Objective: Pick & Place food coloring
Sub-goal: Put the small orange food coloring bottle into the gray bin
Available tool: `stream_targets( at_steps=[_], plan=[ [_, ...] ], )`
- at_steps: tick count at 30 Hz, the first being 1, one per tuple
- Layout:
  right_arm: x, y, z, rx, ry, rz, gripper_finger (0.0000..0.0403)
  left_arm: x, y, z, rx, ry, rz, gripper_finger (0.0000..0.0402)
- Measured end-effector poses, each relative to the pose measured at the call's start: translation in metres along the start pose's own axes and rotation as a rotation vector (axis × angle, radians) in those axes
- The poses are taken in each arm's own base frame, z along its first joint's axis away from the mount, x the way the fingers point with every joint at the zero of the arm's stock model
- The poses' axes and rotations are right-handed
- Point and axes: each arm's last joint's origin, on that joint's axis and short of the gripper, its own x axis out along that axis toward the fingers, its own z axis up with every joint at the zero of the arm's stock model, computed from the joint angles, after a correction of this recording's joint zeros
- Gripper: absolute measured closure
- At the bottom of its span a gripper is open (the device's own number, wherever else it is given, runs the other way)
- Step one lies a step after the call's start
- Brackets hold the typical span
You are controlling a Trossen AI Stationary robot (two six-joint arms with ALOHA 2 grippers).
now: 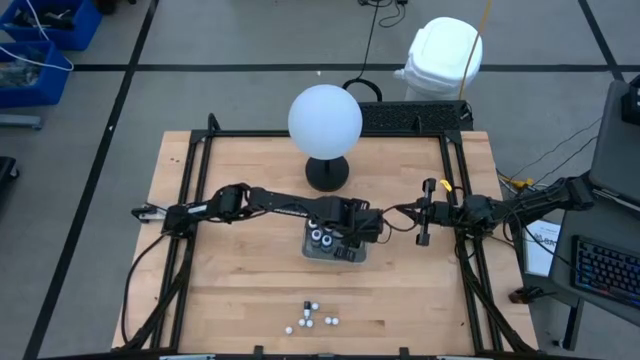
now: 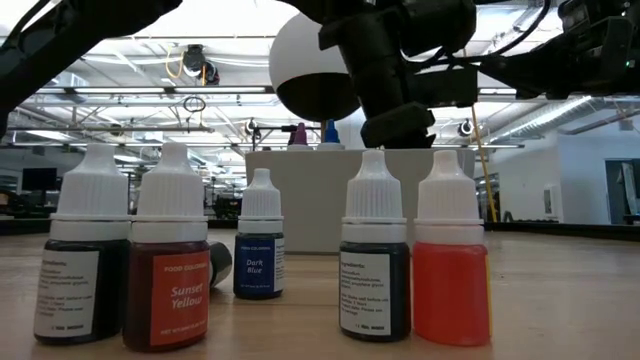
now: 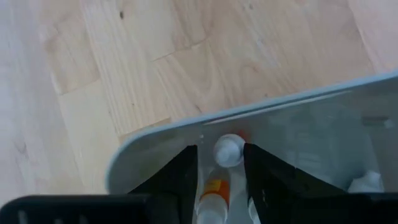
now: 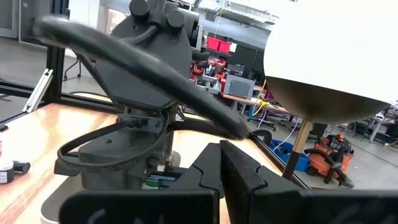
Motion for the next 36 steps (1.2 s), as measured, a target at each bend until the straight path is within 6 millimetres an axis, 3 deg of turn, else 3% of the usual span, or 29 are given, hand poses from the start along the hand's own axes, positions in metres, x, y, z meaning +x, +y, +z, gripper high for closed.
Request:
stream_targets(
  at_steps=[4,8,11,14,19,22,26,29,31,36],
  plan=[
    [0.0,0.0,0.0,-0.003,0.0,0.0,0.0403,-0.016,0.0,0.012,0.006,-0.043,0.023,0.0264],
    [0.0,0.0,0.0,-0.004,0.0,0.0,0.0403,-0.059,-0.009,0.027,0.057,-0.053,0.061,0.0264],
    [0.0,0.0,0.0,-0.004,-0.003,-0.001,0.0403,-0.105,-0.021,0.025,0.159,-0.052,0.116,0.0263],
    [0.0,0.0,0.001,-0.013,-0.009,-0.002,0.0403,-0.164,-0.033,0.023,0.192,-0.113,0.146,0.0263],
    [0.0,0.0,0.001,-0.031,-0.008,-0.003,0.0403,-0.266,-0.051,-0.007,0.126,-0.199,0.122,0.0275],
    [0.0,0.0,0.001,-0.03,-0.011,-0.003,0.0403,-0.31,-0.06,-0.029,0.098,-0.253,0.171,0.0319],
    [0.0,0.0,0.002,-0.028,-0.015,-0.004,0.0403,-0.352,-0.066,-0.069,0.08,-0.327,0.182,0.039],
    [0.0,-0.001,0.002,-0.025,-0.023,-0.005,0.0403,-0.367,-0.067,-0.104,0.008,-0.41,0.196,0.0391],
    [0.0,-0.001,0.003,-0.024,-0.027,-0.006,0.0403,-0.364,-0.07,-0.129,-0.019,-0.456,0.206,0.0395],
    [0.0,-0.001,0.003,-0.024,-0.028,-0.006,0.0403,-0.328,-0.081,-0.202,-0.096,-0.591,0.204,0.0396]
  ],
)
